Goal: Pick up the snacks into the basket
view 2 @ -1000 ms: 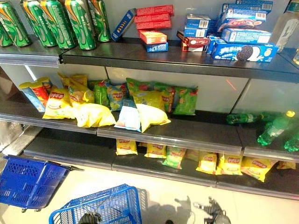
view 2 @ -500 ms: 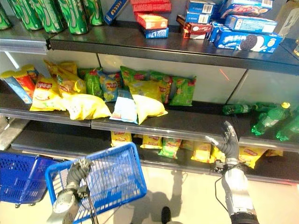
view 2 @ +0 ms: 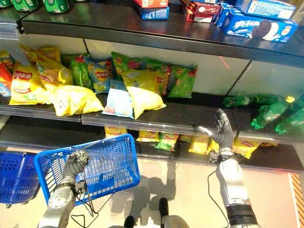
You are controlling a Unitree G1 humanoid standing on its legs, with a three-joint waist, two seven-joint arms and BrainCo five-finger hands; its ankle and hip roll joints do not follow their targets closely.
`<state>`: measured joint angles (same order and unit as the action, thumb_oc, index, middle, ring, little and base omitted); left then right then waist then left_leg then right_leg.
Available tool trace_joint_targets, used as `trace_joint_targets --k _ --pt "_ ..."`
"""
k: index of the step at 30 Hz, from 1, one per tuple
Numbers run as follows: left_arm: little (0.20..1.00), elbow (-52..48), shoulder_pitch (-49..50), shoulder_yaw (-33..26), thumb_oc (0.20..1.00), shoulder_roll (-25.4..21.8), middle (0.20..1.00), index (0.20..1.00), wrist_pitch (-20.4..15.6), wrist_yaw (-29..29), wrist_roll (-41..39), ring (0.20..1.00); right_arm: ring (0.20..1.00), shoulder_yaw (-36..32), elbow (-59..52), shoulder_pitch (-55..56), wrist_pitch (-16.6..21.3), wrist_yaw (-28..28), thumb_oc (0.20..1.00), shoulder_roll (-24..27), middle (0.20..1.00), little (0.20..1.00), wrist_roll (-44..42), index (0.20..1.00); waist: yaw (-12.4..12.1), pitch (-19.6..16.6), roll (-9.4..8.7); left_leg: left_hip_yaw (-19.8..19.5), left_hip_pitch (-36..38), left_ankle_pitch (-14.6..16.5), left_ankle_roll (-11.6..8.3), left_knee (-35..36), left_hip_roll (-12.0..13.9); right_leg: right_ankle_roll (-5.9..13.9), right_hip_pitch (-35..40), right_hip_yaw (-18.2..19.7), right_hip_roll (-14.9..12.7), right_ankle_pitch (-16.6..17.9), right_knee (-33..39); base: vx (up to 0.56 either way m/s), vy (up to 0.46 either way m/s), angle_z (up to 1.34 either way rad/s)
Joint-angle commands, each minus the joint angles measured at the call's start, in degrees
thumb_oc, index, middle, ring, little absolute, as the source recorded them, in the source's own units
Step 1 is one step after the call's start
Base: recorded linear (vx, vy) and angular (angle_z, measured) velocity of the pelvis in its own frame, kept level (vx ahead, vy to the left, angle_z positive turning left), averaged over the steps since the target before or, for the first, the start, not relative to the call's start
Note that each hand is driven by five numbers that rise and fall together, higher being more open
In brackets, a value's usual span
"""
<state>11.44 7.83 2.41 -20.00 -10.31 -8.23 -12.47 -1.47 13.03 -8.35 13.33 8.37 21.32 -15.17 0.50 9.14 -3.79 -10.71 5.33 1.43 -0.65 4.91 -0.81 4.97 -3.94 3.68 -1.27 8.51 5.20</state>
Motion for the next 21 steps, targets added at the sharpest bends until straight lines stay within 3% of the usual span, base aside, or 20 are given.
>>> trace_joint_targets --k 1,2,3,4,5,8,11,12,14,16,21 --pt "0.2 -11.3 -5.2 -0.2 0.2 -1.9 0.2 0.2 -6.5 1.6 -1.8 0.2 1.0 2.4 0.0 -10.7 2.8 2.1 1.0 3.6 1.0 1.0 0.7 1.0 -1.5 -2.7 0.68 -1.1 -1.0 6.3 1.71 -6.5 -4.4 2.79 -6.6 1.5 2.0 -1.9 -4.5 0.16 -0.2 0.17" --pt "0.2 -11.3 -5.2 -0.3 0.2 -1.9 0.2 0.2 -6.5 1.6 -1.8 0.2 1.0 2.4 0.0 -10.7 2.8 2.1 1.0 3.6 1.0 1.0 0.7 1.0 -1.5 -2.7 0.69 -1.1 -1.1 6.4 1.7 -6.6 -4.4 2.79 -6.7 1.5 2.0 -1.9 -4.6 0.22 -0.288 0.21" --pt "0.2 -11.8 -5.5 1.7 0.2 -1.8 0.2 0.2 -6.6 2.8 -4.3 0.2 1.0 4.6 1.8 -14.2 2.5 2.5 1.0 4.5 1.0 1.0 0.7 1.0 -2.3 -2.0 1.65 -2.5 -3.1 6.2 -0.09 -14.5 -3.7 1.02 -4.6 0.3 1.6 -4.3 -5.7 0.15 -0.204 0.32" --pt "0.2 -11.8 -5.6 1.6 0.2 -1.8 0.2 0.2 -6.6 2.9 -4.4 0.2 1.0 4.7 1.9 -14.4 2.5 2.5 1.0 4.5 1.0 1.0 0.7 1.0 -2.0 -1.9 1.77 -2.7 -3.5 6.6 -0.13 -15.3 -3.7 0.99 -4.6 0.0 1.6 -4.3 -5.8 0.11 -0.321 0.5" --pt "0.2 -12.8 -6.8 3.3 0.2 -1.4 0.2 0.2 -6.9 3.3 -7.6 0.2 1.0 6.3 2.2 -17.5 2.4 3.4 1.0 5.6 1.0 1.0 0.5 1.0 -3.5 1.5 2.23 -3.3 -11.1 0.7 -2.39 -28.5 -5.7 -0.06 -2.5 -0.8 0.6 -5.1 -6.1 -0.06 -0.107 0.66" --pt "0.2 -12.6 -7.9 4.4 0.2 -0.9 0.2 0.2 -6.8 3.5 -9.7 0.2 1.0 7.5 3.8 -21.0 2.3 4.5 1.0 5.9 1.0 1.0 0.3 1.0 -4.0 3.5 2.4 -4.0 -17.6 -0.9 -2.41 -36.5 -7.9 -0.85 -2.4 -1.1 0.2 -5.4 -6.2 -0.05 -0.103 0.62" --pt "0.2 -13.2 -6.9 4.3 0.2 0.0 0.2 0.2 -6.7 2.7 -10.2 0.2 1.0 10.0 7.6 -26.9 1.4 5.6 1.0 6.9 1.0 1.0 0.7 1.0 -5.1 3.1 2.62 -3.8 -19.1 0.9 -2.0 -26.3 -5.6 -0.57 -2.6 -0.5 0.0 -6.7 -6.6 0.13 -0.014 0.16" --pt "0.2 -13.8 -6.4 4.0 0.2 -0.5 0.2 0.2 -6.7 1.8 -9.3 0.2 1.0 10.9 8.6 -28.3 1.0 6.0 1.0 7.6 1.0 1.0 1.1 1.0 -5.7 2.9 3.43 -4.2 -19.7 -3.2 -2.39 -14.1 -2.8 -0.37 -2.7 -0.3 1.4 -7.1 -6.5 0.13 0.014 -0.09" --pt "0.2 -14.7 -5.8 3.8 0.2 -1.0 0.2 0.2 -7.1 1.2 -9.1 0.2 1.0 12.6 8.1 -29.8 0.9 5.8 1.0 7.6 1.0 1.0 2.3 1.0 -6.3 2.8 4.03 -5.0 -18.7 -4.9 -2.26 -8.7 -2.3 -0.28 -3.3 0.1 2.2 -7.8 -7.7 0.07 0.049 0.01" --pt "0.2 -15.4 -5.5 3.8 0.2 -1.0 0.2 0.2 -6.8 1.1 -8.8 0.2 1.0 12.8 8.4 -30.6 0.5 5.8 1.0 6.9 1.0 1.0 2.3 1.0 -6.4 2.9 4.53 -4.3 -17.8 -6.4 -2.59 -7.0 -1.9 -0.23 -3.4 0.1 2.8 -8.0 -7.6 0.07 0.081 -0.17" --pt "0.2 -17.4 -6.3 4.3 0.2 -2.0 0.2 0.2 -8.0 0.4 -9.0 0.2 1.0 15.7 15.6 -38.4 -0.5 6.9 1.0 7.0 1.0 1.0 -0.1 1.0 -7.6 3.0 3.51 -2.9 -16.2 -7.0 -2.51 -3.7 -1.9 -0.01 -3.4 0.4 2.1 -7.3 -5.1 0.05 0.096 -0.46"
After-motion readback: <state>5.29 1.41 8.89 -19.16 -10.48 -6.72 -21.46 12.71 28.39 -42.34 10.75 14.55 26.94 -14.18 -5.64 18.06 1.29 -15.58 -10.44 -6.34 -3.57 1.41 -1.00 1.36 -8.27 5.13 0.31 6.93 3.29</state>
